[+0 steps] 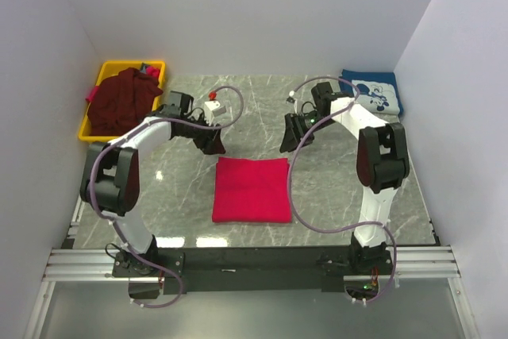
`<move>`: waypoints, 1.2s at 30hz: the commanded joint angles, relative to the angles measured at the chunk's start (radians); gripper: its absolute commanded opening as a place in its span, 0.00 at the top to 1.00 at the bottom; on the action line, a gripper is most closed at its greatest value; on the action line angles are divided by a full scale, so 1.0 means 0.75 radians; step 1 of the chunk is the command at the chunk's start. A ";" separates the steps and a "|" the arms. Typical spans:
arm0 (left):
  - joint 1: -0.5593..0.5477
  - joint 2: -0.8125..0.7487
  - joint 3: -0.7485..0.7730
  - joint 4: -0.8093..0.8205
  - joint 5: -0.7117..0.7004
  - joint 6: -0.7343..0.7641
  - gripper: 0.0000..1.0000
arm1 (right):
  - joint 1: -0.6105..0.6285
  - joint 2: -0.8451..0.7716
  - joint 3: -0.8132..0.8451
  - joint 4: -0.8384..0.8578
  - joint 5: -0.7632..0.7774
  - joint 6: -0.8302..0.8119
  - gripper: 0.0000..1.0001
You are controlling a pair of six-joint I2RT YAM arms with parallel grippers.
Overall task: Fold and stack the t-shirts
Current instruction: Fold the tshirt
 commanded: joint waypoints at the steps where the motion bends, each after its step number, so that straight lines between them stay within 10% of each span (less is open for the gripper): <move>1: 0.011 0.010 -0.004 -0.025 0.026 -0.191 0.37 | 0.013 -0.004 -0.024 0.117 -0.028 0.043 0.44; 36: 0.015 0.141 -0.079 0.087 -0.123 -0.372 0.45 | 0.042 -0.020 -0.227 0.287 0.183 0.139 0.39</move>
